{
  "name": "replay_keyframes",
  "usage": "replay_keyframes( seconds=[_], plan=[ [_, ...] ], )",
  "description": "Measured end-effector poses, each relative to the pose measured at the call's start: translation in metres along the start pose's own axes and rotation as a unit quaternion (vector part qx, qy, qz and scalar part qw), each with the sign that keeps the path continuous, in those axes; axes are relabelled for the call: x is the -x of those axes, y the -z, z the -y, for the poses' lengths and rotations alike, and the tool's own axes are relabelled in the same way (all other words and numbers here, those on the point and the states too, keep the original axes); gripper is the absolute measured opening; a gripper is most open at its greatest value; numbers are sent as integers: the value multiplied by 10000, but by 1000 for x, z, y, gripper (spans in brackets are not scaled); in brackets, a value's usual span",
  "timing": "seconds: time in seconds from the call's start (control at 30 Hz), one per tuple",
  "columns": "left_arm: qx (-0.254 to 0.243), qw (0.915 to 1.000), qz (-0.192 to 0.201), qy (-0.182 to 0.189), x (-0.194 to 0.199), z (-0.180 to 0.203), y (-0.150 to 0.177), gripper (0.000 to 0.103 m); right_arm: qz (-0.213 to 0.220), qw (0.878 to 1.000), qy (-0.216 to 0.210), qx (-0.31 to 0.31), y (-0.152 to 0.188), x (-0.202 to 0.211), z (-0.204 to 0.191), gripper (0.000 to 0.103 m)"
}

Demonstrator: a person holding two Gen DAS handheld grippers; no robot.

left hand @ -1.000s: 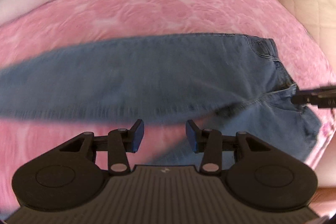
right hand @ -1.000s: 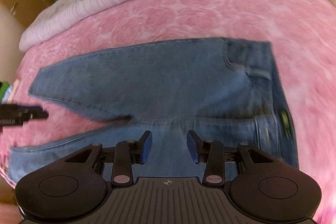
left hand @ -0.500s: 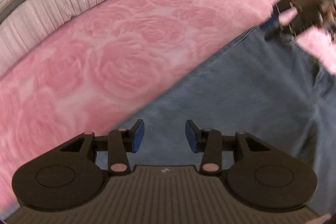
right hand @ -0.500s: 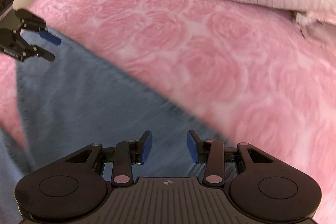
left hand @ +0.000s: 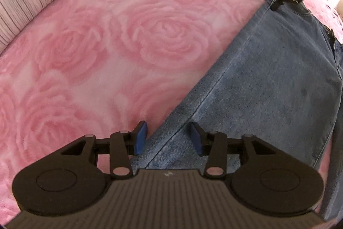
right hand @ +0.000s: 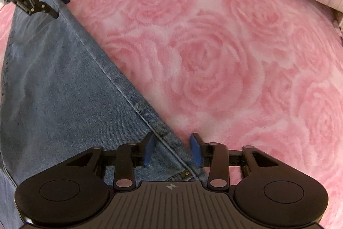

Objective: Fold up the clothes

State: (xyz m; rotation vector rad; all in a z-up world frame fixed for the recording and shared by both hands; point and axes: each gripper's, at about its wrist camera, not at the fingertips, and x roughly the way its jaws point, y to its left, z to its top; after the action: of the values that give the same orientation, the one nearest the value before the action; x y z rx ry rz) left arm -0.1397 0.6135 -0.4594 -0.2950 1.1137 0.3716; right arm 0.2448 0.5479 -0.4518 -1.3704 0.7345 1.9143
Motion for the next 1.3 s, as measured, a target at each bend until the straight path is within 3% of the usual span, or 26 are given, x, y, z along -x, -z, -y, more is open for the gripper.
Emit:
replay_keyframes(
  seconds=[0.1, 0.17, 0.27, 0.37, 0.47, 0.6, 0.63, 0.7, 0.77, 0.87, 0.93, 0.97, 1.03, 1.07, 1.13, 1.3],
  plan=[
    [-311, 9988, 177, -328, 6, 24, 7, 7, 73, 9987, 384, 313, 3, 8, -22, 14],
    [-485, 9960, 291, -698, 18, 50, 15, 3, 169, 9958, 713, 557, 5, 15, -38, 13],
    [5, 9939, 567, -945, 57, 100, 43, 3, 550, 9866, 1298, 825, 16, 43, -66, 13],
    [495, 9881, 842, -1188, 96, 149, 71, 5, 1080, 9662, 2012, 1198, 40, 88, -113, 13],
    [984, 9785, 1114, -1427, 135, 199, 98, 5, 1600, 9457, 2493, 1340, 80, 137, -170, 13],
    [1628, 9601, 1469, -1737, 188, 265, 135, 4, 1823, 9329, 2734, 1475, 151, 173, -257, 13],
    [1788, 9544, 1557, -1813, 201, 282, 144, 4, 1774, 9340, 2735, 1458, 173, 176, -280, 13],
    [2391, 9493, 1322, -1555, 199, 315, 175, 5, 1411, 9481, 2550, 1273, 212, 167, -315, 13],
    [2865, 9453, 865, -1296, 182, 344, 202, 8, 700, 9665, 2285, 937, 250, 142, -341, 13],
    [3238, 9394, 495, -1009, 165, 366, 224, 8, -30, 9766, 2135, 271, 291, 115, -365, 16],
    [3393, 9350, 636, -813, 165, 368, 230, 11, 176, 9776, 1961, -745, 302, 117, -366, 24],
    [3433, 9327, 747, -814, 166, 366, 234, 15, 420, 9724, 1802, -1425, 307, 121, -364, 30],
    [3479, 9278, 988, -913, 167, 360, 241, 18, 1151, 9437, 1343, -2795, 316, 120, -350, 33],
    [3501, 9251, 1108, -962, 168, 358, 245, 19, 1517, 9196, 1095, -3455, 321, 118, -343, 35],
    [3719, 9119, 1385, -1045, 165, 346, 260, 25, 2215, 8525, 577, -4700, 330, 116, -328, 37],
    [4254, 8744, 1883, -1376, 156, 316, 302, 26, 3399, 7558, -82, -5596, 352, 87, -317, 37]
  ],
)
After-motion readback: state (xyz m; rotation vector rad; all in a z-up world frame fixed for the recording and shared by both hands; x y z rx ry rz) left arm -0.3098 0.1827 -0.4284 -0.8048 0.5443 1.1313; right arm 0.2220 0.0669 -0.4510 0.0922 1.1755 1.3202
